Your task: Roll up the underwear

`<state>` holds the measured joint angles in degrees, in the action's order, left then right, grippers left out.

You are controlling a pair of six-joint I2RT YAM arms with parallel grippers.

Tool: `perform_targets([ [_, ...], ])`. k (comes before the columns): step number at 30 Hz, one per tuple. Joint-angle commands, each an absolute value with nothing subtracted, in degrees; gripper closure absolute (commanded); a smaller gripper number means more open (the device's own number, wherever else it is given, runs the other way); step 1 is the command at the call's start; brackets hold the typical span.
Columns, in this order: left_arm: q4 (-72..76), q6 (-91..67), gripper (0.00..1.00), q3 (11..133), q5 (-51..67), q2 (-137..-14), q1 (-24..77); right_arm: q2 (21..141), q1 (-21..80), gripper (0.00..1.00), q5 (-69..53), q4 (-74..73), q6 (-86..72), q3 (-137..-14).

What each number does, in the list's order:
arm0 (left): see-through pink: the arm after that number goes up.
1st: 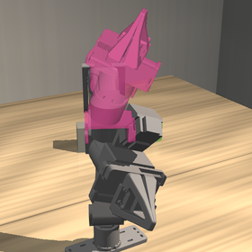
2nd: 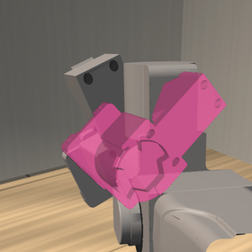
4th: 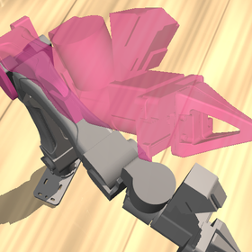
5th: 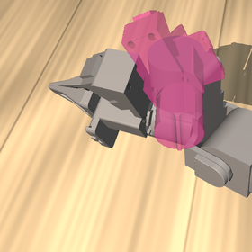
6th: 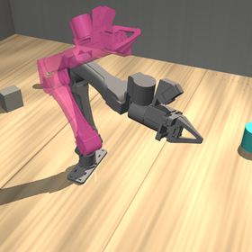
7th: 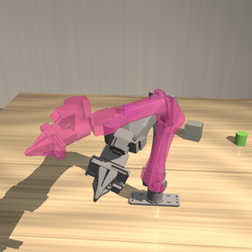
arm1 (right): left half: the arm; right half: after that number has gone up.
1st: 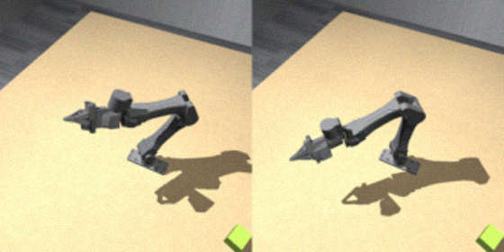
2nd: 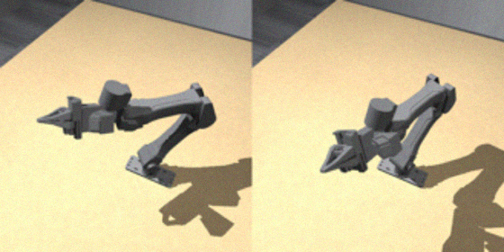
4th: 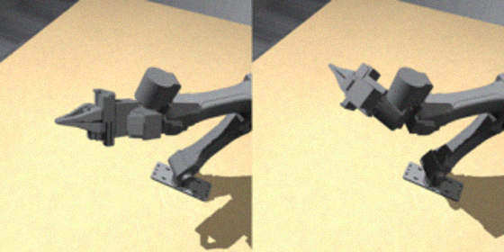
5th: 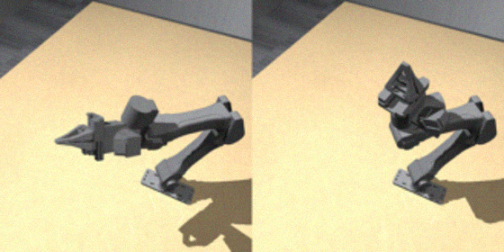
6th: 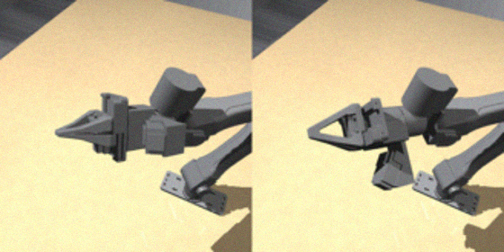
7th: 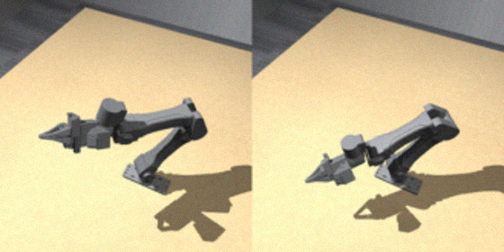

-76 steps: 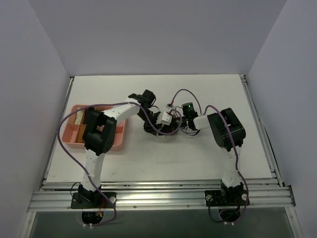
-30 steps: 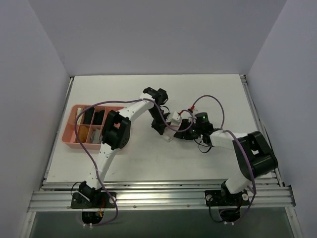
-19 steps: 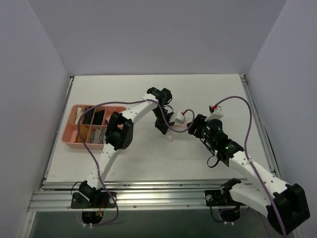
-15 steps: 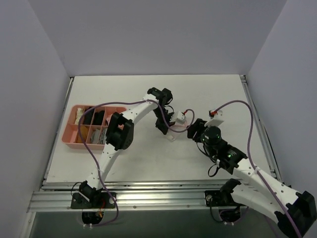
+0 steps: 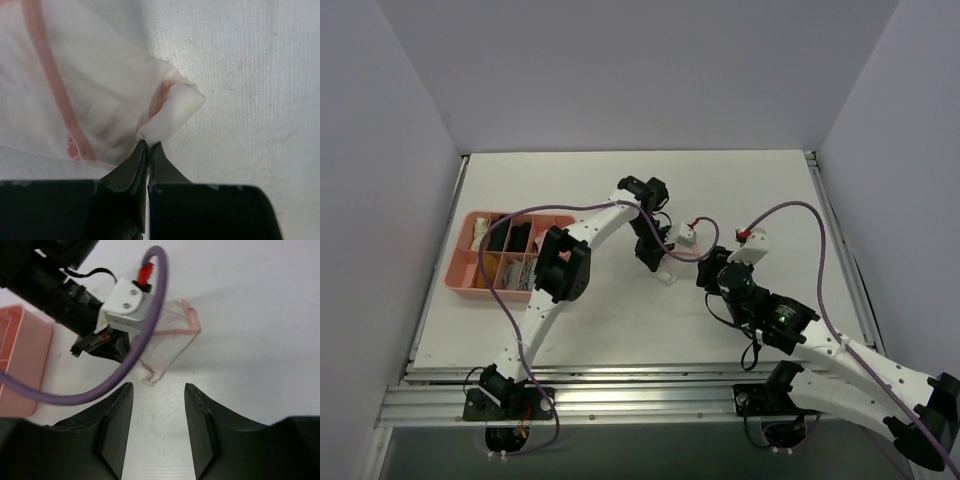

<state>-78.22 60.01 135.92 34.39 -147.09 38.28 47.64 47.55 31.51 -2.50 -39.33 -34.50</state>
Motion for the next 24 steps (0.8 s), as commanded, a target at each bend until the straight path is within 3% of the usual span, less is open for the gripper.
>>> perform_targets([
  [1,-94.8,58.4,0.97,136.5,34.9,-150.9,38.3,50.6,54.3,0.59,36.0,-3.3,-32.4,-41.0],
  [6,-94.7,56.3,0.97,137.1,36.1,-152.0,37.7,59.2,68.8,0.58,44.9,-3.7,-30.7,-45.3],
  [10,-94.8,56.9,0.97,135.8,36.8,-151.2,37.5,66.3,75.4,0.56,40.2,2.1,-19.7,-47.4],
  [17,-94.7,56.3,0.95,135.4,37.4,-150.9,37.4,82.2,65.6,0.59,26.6,1.5,4.0,-53.9],
  [24,-94.7,55.8,0.94,135.1,37.7,-151.5,37.4,93.4,60.5,0.6,26.5,-1.6,15.8,-57.0],
])
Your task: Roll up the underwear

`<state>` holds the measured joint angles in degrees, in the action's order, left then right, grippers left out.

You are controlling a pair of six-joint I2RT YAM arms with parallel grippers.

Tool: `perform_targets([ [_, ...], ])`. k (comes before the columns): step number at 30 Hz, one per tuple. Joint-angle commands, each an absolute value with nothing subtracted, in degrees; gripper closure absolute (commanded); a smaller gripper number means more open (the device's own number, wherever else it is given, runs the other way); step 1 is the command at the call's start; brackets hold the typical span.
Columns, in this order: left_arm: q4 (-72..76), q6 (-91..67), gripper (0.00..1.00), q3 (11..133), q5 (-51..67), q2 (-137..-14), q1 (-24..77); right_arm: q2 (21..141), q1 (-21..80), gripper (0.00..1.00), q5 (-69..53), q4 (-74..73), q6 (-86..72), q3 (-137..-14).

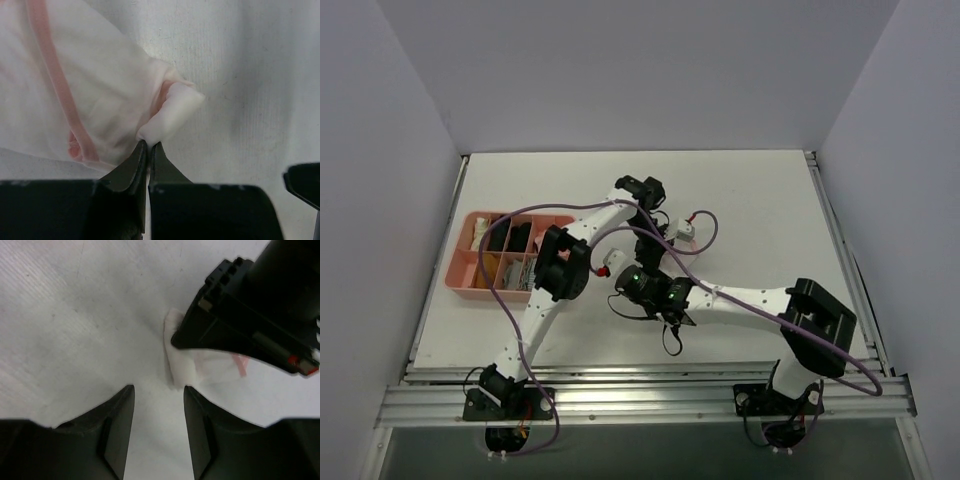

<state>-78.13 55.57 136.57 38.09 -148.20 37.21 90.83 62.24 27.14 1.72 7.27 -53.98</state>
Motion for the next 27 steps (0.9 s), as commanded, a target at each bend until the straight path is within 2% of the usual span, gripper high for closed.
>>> perform_targets([
  [1,-94.7,55.8,0.94,135.1,37.8,-151.5,37.5,94.4,59.5,0.61,26.4,-2.4,17.7,-57.7],
  [11,-94.7,55.5,0.93,134.8,37.5,-152.0,37.4,98.8,55.6,0.63,28.1,2.6,24.7,-55.6],
  [27,-94.7,54.8,0.92,135.3,36.9,-153.6,37.3,99.2,51.8,0.63,18.4,11.1,28.8,-50.4],
])
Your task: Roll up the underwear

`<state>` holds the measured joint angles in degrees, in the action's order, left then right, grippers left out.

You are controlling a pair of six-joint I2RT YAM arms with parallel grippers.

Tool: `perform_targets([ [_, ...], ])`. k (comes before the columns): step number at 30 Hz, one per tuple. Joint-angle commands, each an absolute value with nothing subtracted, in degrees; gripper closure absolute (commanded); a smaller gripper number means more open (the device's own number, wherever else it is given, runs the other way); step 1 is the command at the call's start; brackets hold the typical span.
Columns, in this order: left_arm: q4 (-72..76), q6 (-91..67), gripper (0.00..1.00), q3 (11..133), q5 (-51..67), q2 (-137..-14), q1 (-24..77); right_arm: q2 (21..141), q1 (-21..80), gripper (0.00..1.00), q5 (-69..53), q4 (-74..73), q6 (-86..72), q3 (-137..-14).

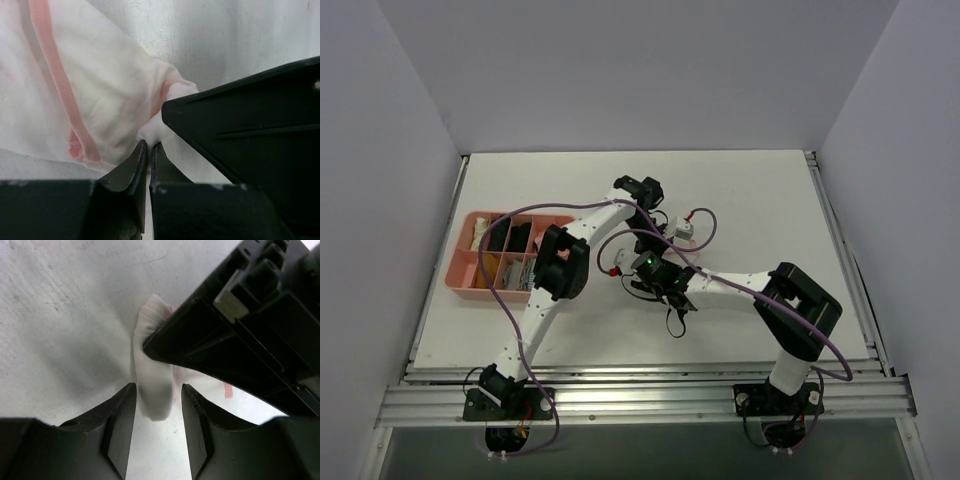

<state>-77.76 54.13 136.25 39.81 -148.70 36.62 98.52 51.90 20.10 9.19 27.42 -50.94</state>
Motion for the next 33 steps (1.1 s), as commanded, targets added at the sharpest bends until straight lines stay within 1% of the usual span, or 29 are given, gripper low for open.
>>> perform_targets([
  [1,-94.7,54.8,0.92,135.4,37.0,-153.7,37.1,99.7,51.6,0.63,17.8,11.9,29.0,-50.3],
  [6,-94.7,54.7,0.91,135.4,37.2,-153.9,36.7,102.9,51.2,0.67,18.5,12.0,28.4,-50.4],
  [9,-94.7,55.6,0.89,135.0,38.3,-153.5,36.6,104.9,49.6,0.67,19.0,11.9,27.9,-51.5],
  [11,-94.8,55.9,0.89,134.8,38.1,-153.2,36.7,105.7,48.9,0.71,18.5,10.8,27.9,-52.1],
  [12,-94.8,55.8,0.89,134.7,38.1,-153.1,36.7,105.7,48.3,0.77,18.2,10.7,27.7,-52.2],
  [14,-94.7,55.8,0.89,134.8,37.9,-152.9,36.7,105.2,48.3,0.85,17.2,10.5,27.5,-51.9],
  [15,-94.8,55.6,0.89,135.3,37.8,-152.9,36.5,104.9,48.3,0.93,16.2,10.4,27.3,-51.9],
  [17,-94.7,54.8,0.85,135.8,38.4,-152.6,36.0,104.0,48.3,0.99,14.9,10.9,27.4,-51.3],
  [20,-94.3,55.5,0.83,135.4,40.9,-150.4,34.8,103.3,47.6,1.0,11.1,10.9,27.2,-51.1],
  [21,-94.0,55.6,0.79,135.1,41.8,-149.4,34.0,103.4,47.4,1.0,8.4,10.4,26.9,-51.2],
  [24,-90.3,54.8,0.73,132.7,41.7,-145.3,32.6,103.8,46.1,1.0,5.5,9.5,26.4,-52.0],
  [28,-88.4,52.0,0.7,134.6,44.0,-143.9,28.2,105.0,44.9,1.0,2.9,7.5,26.3,-53.2],
  [30,-86.6,50.2,0.64,134.5,44.0,-143.1,27.0,105.7,44.0,1.0,0.6,7.2,26.0,-53.4],
  [33,-86.0,49.9,0.64,133.1,44.8,-141.8,25.2,106.7,43.7,1.0,-1.3,6.5,26.0,-54.1],
])
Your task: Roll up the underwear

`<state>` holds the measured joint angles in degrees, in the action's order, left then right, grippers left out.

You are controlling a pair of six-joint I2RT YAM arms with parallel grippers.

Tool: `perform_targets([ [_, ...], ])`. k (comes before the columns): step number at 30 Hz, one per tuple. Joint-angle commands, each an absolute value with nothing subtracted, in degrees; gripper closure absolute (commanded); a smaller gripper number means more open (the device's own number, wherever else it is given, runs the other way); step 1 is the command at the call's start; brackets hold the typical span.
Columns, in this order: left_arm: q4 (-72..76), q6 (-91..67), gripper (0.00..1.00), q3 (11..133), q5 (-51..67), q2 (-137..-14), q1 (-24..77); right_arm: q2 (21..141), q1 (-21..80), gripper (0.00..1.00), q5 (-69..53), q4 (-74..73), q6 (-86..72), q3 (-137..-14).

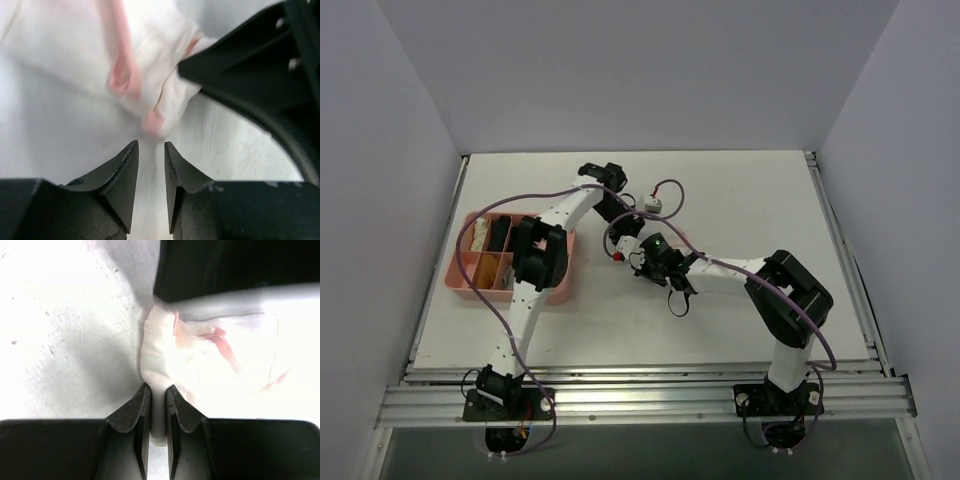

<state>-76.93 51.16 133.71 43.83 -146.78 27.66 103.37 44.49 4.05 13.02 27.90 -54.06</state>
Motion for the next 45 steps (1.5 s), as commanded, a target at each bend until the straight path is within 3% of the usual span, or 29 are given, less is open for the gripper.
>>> perform_targets([
  [1,-84.7,49.6,0.64,132.6,45.3,-141.0,24.7,107.0,43.6,1.0,-1.4,6.3,26.1,-54.2],
  [11,-69.4,38.9,0.66,124.1,53.5,-133.4,18.0,107.1,41.6,1.0,-4.8,4.7,26.2,-55.8],
  [20,-43.4,13.9,0.66,113.0,46.1,-122.3,10.7,108.5,37.2,1.0,-18.6,-2.5,25.0,-62.1],
  [24,-30.9,8.7,0.66,107.0,45.0,-116.7,8.2,110.9,35.2,1.0,-24.9,-4.5,23.3,-64.9],
  [29,-11.5,2.5,0.59,93.4,34.5,-103.5,8.2,114.8,32.2,1.0,-28.6,-5.5,17.9,-66.6],
  [33,2.0,1.1,0.58,85.7,35.8,-98.1,8.4,115.2,26.3,1.0,-41.8,2.6,9.9,-63.3],
  [40,0.9,-2.0,0.57,87.5,53.1,-103.6,8.8,117.1,22.6,1.0,-48.9,18.4,-3.7,-55.0],
  [45,-9.9,12.5,0.58,88.3,55.2,-105.2,13.5,117.9,21.1,1.0,-48.3,25.6,-12.0,-52.5],
])
